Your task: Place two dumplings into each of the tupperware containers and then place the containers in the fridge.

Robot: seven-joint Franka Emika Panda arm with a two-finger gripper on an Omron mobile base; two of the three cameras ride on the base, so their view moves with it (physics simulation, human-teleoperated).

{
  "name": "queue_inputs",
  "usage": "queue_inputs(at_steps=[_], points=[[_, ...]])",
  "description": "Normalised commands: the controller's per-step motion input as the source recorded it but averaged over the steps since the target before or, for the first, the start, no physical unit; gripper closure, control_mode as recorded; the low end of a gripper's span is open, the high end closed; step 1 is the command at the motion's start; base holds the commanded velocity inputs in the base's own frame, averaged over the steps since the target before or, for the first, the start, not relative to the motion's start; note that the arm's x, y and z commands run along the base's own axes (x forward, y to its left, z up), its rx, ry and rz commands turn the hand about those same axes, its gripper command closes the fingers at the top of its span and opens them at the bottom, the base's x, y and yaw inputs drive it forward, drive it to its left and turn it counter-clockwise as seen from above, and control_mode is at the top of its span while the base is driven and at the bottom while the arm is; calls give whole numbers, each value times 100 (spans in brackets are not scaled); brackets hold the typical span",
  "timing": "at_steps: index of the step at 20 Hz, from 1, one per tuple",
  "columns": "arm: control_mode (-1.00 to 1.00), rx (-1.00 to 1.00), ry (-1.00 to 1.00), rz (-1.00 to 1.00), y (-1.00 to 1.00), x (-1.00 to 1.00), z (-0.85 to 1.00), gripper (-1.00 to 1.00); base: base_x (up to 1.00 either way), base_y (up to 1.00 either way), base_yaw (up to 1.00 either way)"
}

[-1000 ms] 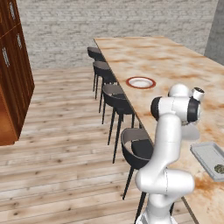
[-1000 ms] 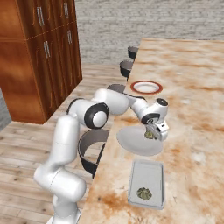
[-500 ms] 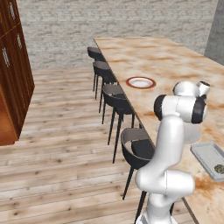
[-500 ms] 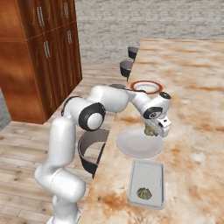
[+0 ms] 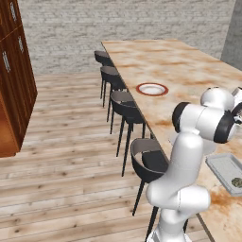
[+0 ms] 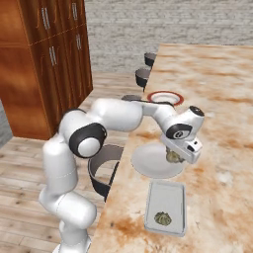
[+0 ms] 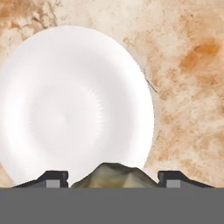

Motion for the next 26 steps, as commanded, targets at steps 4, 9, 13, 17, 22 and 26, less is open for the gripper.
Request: queue_inputs(at_steps=[4, 9, 13, 17, 22, 26], points=[[-100, -3, 8, 4, 0, -100, -3, 100, 0, 0, 0], [-100, -5, 10, 5, -4, -97, -33, 100, 0, 0, 0], [-100, -10, 14, 2, 0, -57, -64, 100, 0, 0, 0], [-100, -9, 14, 0, 3, -2, -52, 100, 0, 0, 0], [-100, -5, 12, 0, 0, -4, -32, 100, 0, 0, 0], [-100, -6, 9, 0, 0, -3, -18, -100, 0, 0, 0]])
